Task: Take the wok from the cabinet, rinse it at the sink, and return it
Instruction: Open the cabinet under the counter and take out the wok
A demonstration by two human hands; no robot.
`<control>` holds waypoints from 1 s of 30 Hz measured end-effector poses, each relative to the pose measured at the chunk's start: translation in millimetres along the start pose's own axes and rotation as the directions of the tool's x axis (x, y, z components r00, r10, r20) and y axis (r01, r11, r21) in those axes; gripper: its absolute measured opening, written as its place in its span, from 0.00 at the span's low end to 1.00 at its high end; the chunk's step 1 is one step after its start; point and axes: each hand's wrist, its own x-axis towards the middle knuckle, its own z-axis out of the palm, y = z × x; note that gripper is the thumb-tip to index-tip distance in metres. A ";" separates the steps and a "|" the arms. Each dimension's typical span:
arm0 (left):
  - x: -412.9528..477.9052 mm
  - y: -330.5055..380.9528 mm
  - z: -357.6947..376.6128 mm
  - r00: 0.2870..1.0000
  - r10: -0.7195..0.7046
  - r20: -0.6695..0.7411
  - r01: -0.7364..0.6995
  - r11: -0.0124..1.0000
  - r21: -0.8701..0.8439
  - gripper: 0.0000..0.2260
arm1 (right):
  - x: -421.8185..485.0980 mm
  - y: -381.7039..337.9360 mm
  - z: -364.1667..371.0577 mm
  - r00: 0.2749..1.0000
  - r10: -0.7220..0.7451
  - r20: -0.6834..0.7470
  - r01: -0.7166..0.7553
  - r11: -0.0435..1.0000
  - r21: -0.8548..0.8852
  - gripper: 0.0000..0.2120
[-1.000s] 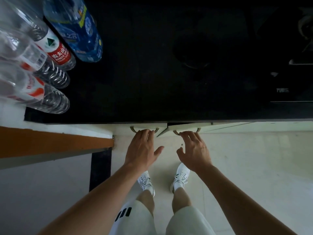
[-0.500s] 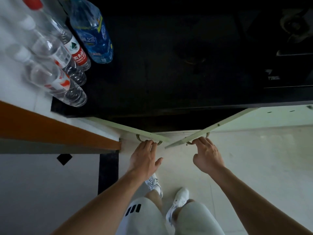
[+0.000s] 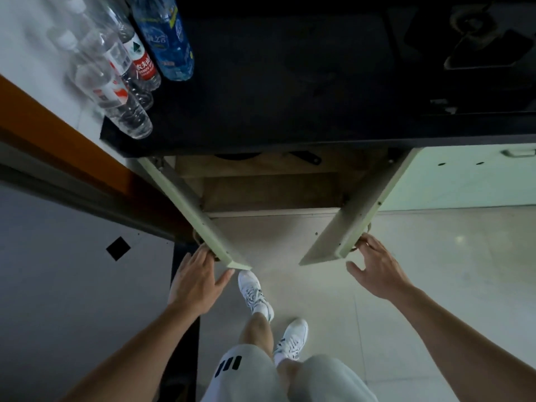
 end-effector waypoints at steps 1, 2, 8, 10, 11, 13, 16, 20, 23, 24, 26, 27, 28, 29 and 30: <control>-5.4 -3.6 0.1 0.999 -0.036 0.005 0.036 0.999 -0.009 0.35 | -6.3 6.4 -0.6 1.000 0.012 0.001 -0.012 1.000 0.002 0.24; -9.5 -6.4 0.6 0.997 -0.076 0.012 0.077 0.997 -0.033 0.35 | -13.0 11.2 -0.9 1.000 0.024 -0.002 -0.024 1.000 0.011 0.26; -9.4 0.7 0.3 0.973 -0.229 0.005 0.228 0.964 -0.139 0.31 | -34.1 23.8 7.0 0.980 0.184 -0.078 -0.169 0.972 0.165 0.29; -3.3 7.4 -3.2 0.959 -0.283 -0.024 0.273 0.940 -0.203 0.30 | -33.6 22.2 6.4 0.964 0.241 -0.112 -0.214 0.954 0.212 0.27; -1.7 10.2 -5.9 0.948 -0.316 -0.031 0.299 0.920 -0.255 0.32 | -33.0 21.0 6.8 0.955 0.266 -0.129 -0.231 0.945 0.232 0.26; -0.8 13.2 -10.0 0.928 -0.370 -0.037 0.333 0.871 -0.362 0.41 | -32.9 17.2 7.7 0.941 0.291 -0.173 -0.248 0.940 0.233 0.32; -1.8 12.4 -9.7 0.953 -0.258 -0.156 0.214 0.943 -0.253 0.46 | -30.5 9.7 7.2 0.932 0.244 -0.269 -0.232 0.970 0.074 0.38; 11.9 20.5 -4.2 0.988 0.055 -0.143 -0.054 0.998 0.012 0.43 | -17.1 -4.7 5.8 0.957 0.100 -0.271 -0.161 0.963 -0.216 0.45; 29.3 35.9 0.9 0.988 0.150 0.029 -0.151 0.988 0.039 0.43 | -3.8 -10.1 17.2 0.987 0.005 -0.159 -0.060 0.939 -0.338 0.43; 34.3 43.0 -1.0 0.987 0.113 0.116 -0.118 0.992 0.044 0.42 | -0.5 -10.2 22.1 0.994 0.007 -0.105 -0.046 0.927 -0.372 0.43; 41.4 56.2 -3.6 0.975 0.026 0.220 -0.044 0.996 0.078 0.39 | 4.4 -11.3 30.1 0.999 0.023 -0.042 -0.039 0.893 -0.449 0.43; 43.5 61.4 -4.0 0.970 -0.010 0.244 -0.015 0.995 0.102 0.38 | 6.3 -12.7 33.1 0.999 0.041 -0.034 -0.052 0.880 -0.472 0.44; 44.6 65.0 -3.1 0.964 -0.047 0.263 0.017 0.993 0.117 0.37 | 7.5 -14.1 35.9 0.997 0.071 -0.035 -0.079 0.881 -0.467 0.44; 44.9 67.4 -1.4 0.956 -0.086 0.280 0.054 0.991 0.121 0.38 | 7.8 -14.8 37.8 0.993 0.106 -0.048 -0.116 0.895 -0.430 0.43; 44.0 69.0 0.1 0.948 -0.120 0.295 0.087 0.989 0.123 0.38 | 7.8 -14.6 40.5 0.988 0.139 -0.067 -0.154 0.913 -0.377 0.42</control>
